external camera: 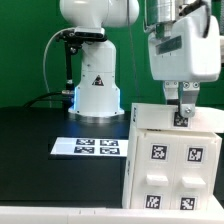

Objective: Assemble cabinet

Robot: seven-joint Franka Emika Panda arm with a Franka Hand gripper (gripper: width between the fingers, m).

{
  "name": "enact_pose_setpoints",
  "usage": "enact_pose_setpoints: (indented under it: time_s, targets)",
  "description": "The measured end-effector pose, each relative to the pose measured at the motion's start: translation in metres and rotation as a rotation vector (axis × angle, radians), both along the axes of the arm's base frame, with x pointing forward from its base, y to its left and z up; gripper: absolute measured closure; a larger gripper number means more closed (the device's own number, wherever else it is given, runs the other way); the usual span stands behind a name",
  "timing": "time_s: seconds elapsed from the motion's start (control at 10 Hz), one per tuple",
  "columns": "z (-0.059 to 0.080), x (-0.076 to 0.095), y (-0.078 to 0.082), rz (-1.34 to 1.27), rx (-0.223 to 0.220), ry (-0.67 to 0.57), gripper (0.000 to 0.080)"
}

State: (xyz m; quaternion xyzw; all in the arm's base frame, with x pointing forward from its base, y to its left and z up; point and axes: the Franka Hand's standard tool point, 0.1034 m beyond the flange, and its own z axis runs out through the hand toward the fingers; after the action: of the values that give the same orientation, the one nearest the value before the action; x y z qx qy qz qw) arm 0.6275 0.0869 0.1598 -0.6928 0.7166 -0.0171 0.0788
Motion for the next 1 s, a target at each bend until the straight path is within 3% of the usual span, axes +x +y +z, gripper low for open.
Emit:
enact_pose_setpoints:
  time_s: [0.2,0.6,0.7,1.0]
  targets:
    - [-0.003,0.003,-0.003,-0.37,0.098,-0.013,0.0248]
    - [-0.003,0.004,-0.003,-0.392,0.109,-0.012,0.0248]
    - [-0.002,0.001,-0.004,-0.302,0.097,0.003,0.005]
    - [0.02,0.004,-0.007,0.072,0.084,0.042,0.0011]
